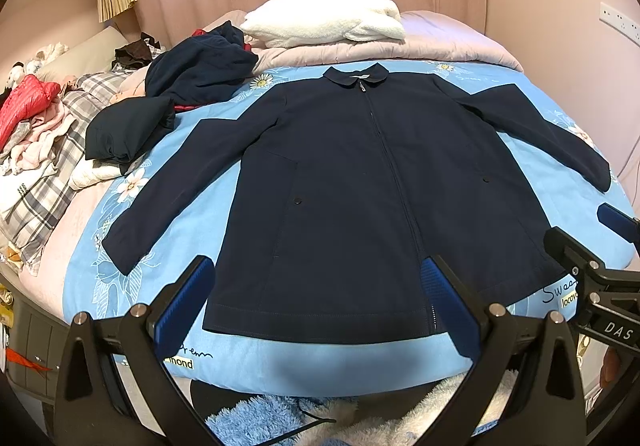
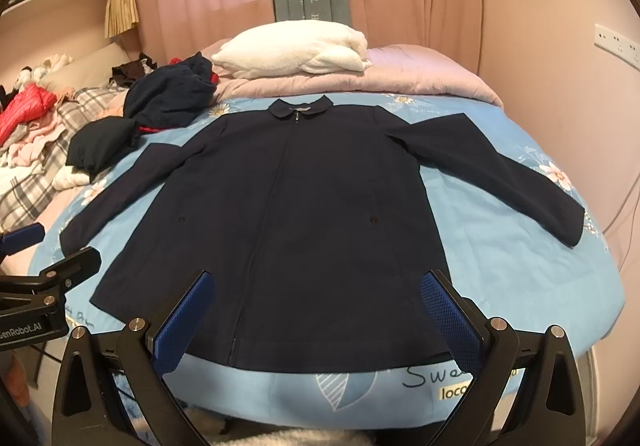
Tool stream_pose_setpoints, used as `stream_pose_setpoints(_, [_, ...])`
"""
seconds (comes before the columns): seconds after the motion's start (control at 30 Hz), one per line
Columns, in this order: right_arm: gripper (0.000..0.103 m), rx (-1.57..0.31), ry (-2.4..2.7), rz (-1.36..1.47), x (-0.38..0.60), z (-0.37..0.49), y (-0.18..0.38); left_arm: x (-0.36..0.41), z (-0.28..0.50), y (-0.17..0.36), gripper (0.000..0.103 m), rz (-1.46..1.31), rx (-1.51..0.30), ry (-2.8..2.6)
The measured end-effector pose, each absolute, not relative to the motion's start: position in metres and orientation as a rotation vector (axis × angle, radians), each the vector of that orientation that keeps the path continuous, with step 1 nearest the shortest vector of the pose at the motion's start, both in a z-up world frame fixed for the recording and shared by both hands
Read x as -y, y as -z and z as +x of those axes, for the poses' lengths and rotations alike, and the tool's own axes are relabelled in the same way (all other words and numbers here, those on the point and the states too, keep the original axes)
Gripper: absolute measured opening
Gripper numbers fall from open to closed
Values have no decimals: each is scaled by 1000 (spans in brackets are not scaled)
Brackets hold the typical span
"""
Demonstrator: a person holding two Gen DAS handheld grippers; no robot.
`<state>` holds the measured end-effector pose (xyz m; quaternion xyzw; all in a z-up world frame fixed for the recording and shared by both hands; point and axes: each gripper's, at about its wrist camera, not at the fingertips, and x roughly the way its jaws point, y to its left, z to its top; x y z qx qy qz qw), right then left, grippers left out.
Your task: Fold large clothes
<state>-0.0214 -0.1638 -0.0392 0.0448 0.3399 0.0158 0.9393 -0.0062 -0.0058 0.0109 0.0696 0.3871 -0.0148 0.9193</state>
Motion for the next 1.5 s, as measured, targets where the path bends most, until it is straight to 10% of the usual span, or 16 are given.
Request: stream_pose_setpoints(1.5, [102, -706, -21, 97, 164, -22, 41, 2, -2, 3, 103, 142, -812, 31])
